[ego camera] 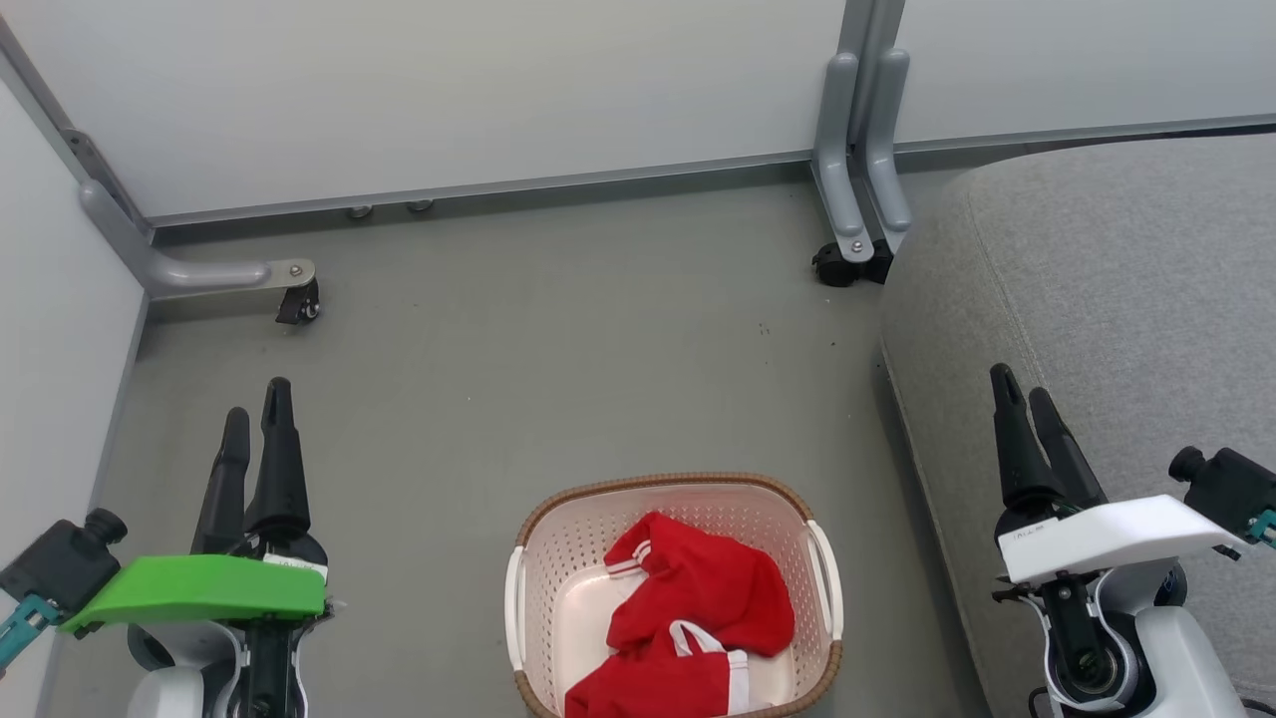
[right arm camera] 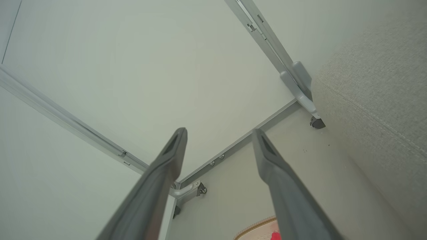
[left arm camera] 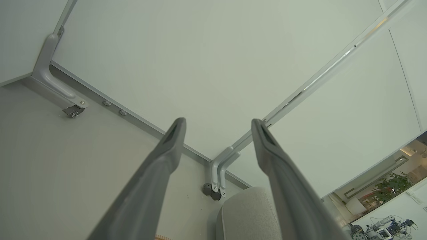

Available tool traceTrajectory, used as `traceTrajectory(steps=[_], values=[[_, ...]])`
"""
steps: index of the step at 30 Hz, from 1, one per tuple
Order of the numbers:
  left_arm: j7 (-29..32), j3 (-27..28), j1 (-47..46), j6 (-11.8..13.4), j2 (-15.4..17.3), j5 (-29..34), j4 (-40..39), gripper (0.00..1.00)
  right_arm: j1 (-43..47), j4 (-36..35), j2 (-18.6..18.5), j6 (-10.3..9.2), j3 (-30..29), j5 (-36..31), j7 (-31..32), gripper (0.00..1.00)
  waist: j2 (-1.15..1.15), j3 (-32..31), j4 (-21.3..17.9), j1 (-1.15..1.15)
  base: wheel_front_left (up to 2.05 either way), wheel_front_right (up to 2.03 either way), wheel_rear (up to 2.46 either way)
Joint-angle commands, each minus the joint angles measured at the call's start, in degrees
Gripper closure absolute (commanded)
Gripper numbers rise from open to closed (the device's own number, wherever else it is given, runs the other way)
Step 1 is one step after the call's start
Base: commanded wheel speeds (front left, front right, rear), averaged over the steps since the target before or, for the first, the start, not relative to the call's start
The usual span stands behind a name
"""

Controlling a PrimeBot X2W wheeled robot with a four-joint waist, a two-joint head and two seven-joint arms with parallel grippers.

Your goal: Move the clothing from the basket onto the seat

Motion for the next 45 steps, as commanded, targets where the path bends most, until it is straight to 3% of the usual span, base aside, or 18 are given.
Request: traceTrajectory(steps=[1,23,45], values=[[-0.62,-0.23,-1.11,-0.19,0.78,2.02,-0.95,0.00,-1.46,-1.11,-0.48,0.02,0.30,-2.46,-0.68,0.00,0.00,0.05,0.04,0.00,0.00,0.00,0.00],[-4.25,-2.18,1.63,-0.26,1.86,18.07,1.58,0.00,-0.84,-0.42,-0.04,0.02,2.39,-21.24,-4.34,0.00,0.00,0.47,0.31,0.00,0.00,0.00,0.00],[-7.24,-1.71,1.23,-0.31,1.15,31.29,7.13,0.00,-1.09,3.98,0.43,0.02,3.62,-33.50,-7.33,0.00,0.00,1.02,0.51,0.00,0.00,0.00,0.00]])
